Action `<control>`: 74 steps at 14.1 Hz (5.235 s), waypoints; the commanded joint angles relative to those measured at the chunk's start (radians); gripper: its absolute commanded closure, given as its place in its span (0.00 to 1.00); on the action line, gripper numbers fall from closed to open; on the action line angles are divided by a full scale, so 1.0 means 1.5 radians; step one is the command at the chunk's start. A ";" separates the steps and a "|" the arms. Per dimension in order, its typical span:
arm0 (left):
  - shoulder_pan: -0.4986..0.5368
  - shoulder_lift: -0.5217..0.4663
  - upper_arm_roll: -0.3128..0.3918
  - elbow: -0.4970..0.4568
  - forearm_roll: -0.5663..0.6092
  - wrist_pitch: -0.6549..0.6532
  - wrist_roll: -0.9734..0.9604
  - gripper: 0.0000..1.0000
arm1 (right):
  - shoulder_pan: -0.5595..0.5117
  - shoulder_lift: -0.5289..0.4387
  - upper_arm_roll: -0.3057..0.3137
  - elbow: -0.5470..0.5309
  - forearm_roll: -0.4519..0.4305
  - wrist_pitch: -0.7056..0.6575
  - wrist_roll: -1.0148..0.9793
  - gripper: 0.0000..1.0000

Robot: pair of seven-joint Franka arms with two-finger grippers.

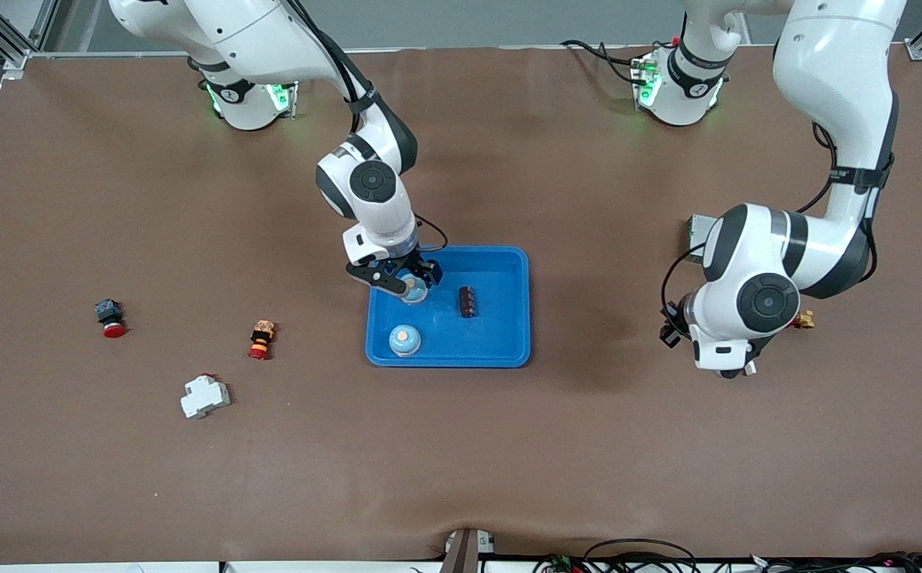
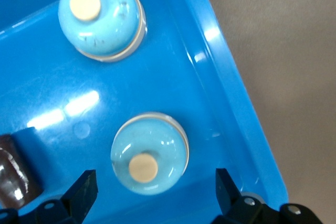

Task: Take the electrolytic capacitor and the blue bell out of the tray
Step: 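Grasp the capacitor with the left gripper while the right gripper grasps a bell, then lift the capacitor with the left gripper while the right gripper lifts the bell, then carry the capacitor toward the valve while the right gripper places the bell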

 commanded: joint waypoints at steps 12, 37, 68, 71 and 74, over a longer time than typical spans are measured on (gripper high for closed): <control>0.032 -0.004 -0.029 -0.040 0.095 0.066 -0.017 0.00 | 0.019 0.061 -0.021 0.036 -0.049 0.049 0.050 0.56; -0.287 0.195 -0.135 0.159 0.156 0.183 -0.090 0.38 | -0.576 0.030 -0.016 0.159 0.066 -0.138 -1.156 1.00; 0.323 -0.077 -0.229 -0.079 0.122 0.011 0.340 1.00 | -0.635 0.253 -0.019 0.399 0.088 -0.174 -1.298 0.01; 0.351 -0.082 -0.230 -0.105 0.173 0.022 0.369 1.00 | -0.624 0.237 -0.017 0.403 0.088 -0.195 -1.287 0.00; 0.375 -0.090 -0.229 -0.121 0.225 0.024 0.463 1.00 | -0.582 0.220 -0.025 0.464 0.078 -0.336 -1.240 0.00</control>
